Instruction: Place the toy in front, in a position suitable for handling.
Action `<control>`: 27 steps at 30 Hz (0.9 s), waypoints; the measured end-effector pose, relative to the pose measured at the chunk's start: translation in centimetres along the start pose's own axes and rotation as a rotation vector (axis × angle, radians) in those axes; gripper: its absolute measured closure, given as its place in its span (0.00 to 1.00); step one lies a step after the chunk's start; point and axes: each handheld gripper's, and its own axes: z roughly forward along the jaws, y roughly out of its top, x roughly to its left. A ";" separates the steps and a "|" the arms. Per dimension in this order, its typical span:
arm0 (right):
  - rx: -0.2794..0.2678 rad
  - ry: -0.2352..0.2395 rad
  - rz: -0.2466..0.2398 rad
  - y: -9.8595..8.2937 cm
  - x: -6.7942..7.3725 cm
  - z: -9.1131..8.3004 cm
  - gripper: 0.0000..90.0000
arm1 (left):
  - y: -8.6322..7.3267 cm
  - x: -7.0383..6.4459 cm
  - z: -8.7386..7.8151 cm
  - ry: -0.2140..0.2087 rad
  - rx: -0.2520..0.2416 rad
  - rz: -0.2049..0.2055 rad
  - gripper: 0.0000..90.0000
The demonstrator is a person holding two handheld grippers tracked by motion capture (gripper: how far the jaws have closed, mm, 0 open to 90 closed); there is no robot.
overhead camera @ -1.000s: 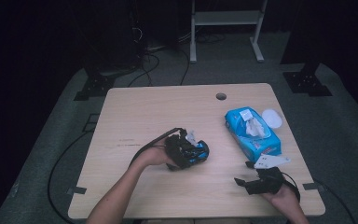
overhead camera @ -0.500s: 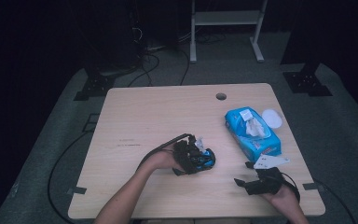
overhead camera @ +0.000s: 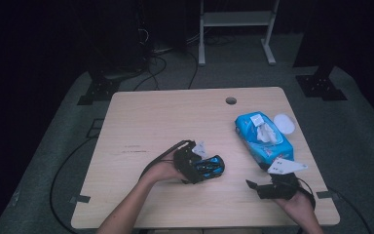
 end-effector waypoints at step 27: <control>0.090 -0.289 0.156 4.8 -10.8 3.4 0.88 | -6.8 -1.0 -2.6 0.139 -0.203 -0.065 0.09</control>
